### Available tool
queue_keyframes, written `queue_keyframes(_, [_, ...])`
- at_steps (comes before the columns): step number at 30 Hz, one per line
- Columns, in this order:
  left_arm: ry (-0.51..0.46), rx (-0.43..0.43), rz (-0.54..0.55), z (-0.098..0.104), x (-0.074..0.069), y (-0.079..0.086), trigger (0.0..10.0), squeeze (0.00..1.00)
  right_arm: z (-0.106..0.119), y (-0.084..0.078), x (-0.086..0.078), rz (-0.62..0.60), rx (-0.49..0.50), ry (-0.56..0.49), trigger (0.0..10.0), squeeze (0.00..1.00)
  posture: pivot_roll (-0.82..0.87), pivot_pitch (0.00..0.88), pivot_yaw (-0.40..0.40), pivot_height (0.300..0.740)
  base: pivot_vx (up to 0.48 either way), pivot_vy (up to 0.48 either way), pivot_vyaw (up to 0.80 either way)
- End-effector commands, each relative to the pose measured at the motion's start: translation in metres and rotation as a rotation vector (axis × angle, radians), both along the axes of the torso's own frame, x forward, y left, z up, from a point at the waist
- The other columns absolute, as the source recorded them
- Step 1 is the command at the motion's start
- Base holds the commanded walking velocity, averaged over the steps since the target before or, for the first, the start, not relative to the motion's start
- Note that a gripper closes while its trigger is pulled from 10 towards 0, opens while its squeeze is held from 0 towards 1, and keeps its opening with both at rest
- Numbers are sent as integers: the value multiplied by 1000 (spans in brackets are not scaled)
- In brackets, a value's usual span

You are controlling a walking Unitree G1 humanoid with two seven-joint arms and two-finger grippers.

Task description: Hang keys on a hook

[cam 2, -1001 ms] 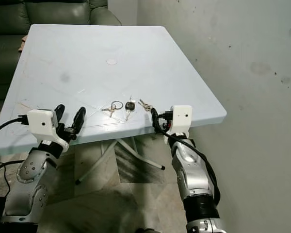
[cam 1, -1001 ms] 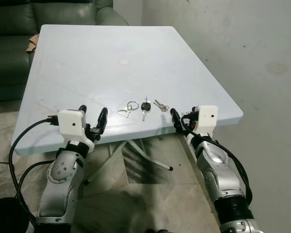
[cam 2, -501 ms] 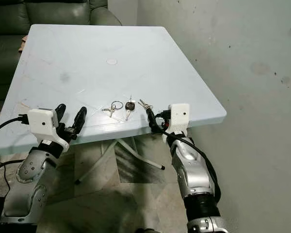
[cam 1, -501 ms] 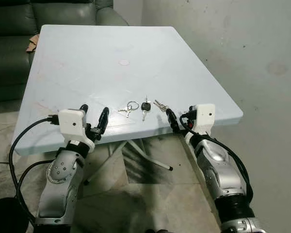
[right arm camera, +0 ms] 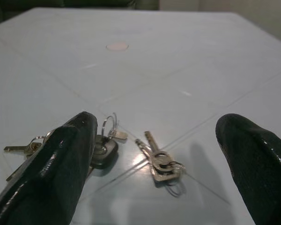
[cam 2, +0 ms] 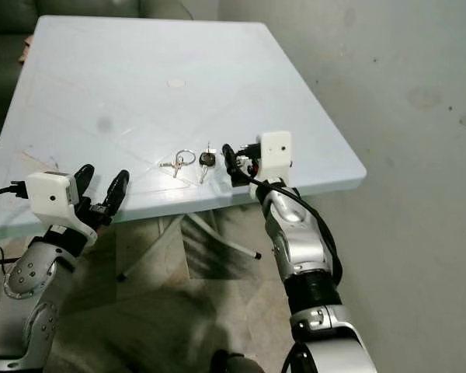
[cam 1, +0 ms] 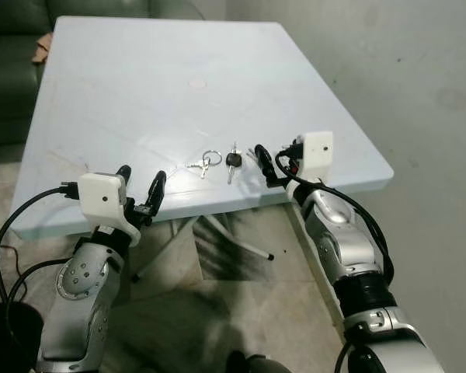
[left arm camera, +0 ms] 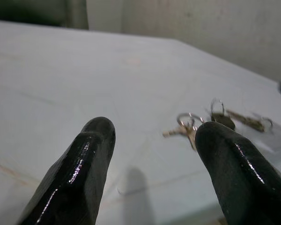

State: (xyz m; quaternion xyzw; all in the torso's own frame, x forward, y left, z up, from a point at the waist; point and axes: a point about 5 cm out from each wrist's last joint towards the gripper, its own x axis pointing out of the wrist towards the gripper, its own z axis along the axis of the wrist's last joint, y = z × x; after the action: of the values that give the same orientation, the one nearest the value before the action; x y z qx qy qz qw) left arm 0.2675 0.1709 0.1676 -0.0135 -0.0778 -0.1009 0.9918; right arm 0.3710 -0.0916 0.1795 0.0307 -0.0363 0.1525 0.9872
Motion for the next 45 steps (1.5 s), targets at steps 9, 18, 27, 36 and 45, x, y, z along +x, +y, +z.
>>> queue_keyframes(9, [19,-6,-14,9,-13,-4,10000,0,9,9,12,-24,7,14,10000,0,7,365,-141,740,0,0,0])
queue_keyframes(18, [58,15,-84,7,-21,-15,10000,0,10,-1,19,-74,3,23,10000,0,8,398,-136,740,0,0,0])
queue_keyframes(27, [56,19,-163,12,-22,-29,10000,0,9,-13,21,-48,74,29,9216,0,8,394,-118,740,0,0,0])
queue_keyframes(36, [58,31,-171,12,-20,-30,10000,0,3,-18,19,19,75,54,2118,0,4,390,-110,740,0,0,0])
queue_keyframes(45, [56,26,-180,14,-20,-34,10000,0,2,-22,17,65,21,42,1490,0,2,389,-113,740,0,0,0])
